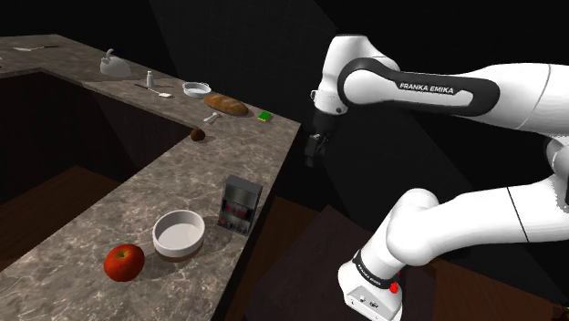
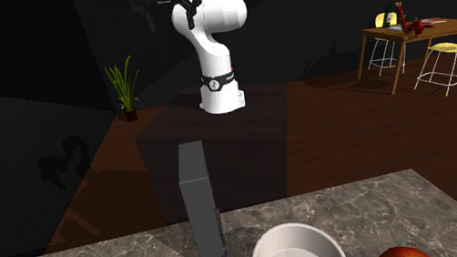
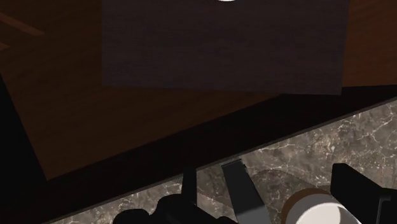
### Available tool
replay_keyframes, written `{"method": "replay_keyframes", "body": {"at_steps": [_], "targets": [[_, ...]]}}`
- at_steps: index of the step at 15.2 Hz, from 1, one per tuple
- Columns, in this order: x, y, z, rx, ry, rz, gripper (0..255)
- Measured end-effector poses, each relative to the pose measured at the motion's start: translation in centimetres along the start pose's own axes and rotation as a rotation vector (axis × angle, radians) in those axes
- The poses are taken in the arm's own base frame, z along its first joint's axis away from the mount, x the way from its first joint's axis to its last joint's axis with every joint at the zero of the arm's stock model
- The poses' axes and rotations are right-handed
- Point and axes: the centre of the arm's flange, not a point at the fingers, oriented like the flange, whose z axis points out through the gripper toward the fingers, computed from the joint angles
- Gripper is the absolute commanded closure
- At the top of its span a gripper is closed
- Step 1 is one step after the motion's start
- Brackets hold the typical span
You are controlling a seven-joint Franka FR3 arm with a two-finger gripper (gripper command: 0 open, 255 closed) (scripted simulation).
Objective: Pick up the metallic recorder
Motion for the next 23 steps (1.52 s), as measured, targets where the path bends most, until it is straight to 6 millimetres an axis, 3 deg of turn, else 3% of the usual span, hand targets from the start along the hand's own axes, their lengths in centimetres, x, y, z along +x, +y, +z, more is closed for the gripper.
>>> {"method": "replay_keyframes", "body": {"at_steps": [18,23], "targets": [[14.2,-3.6,17.1,0.049,0.105,-0.012,0],[15.4,-3.9,20.0,0.053,0.113,-0.013,0]]}}
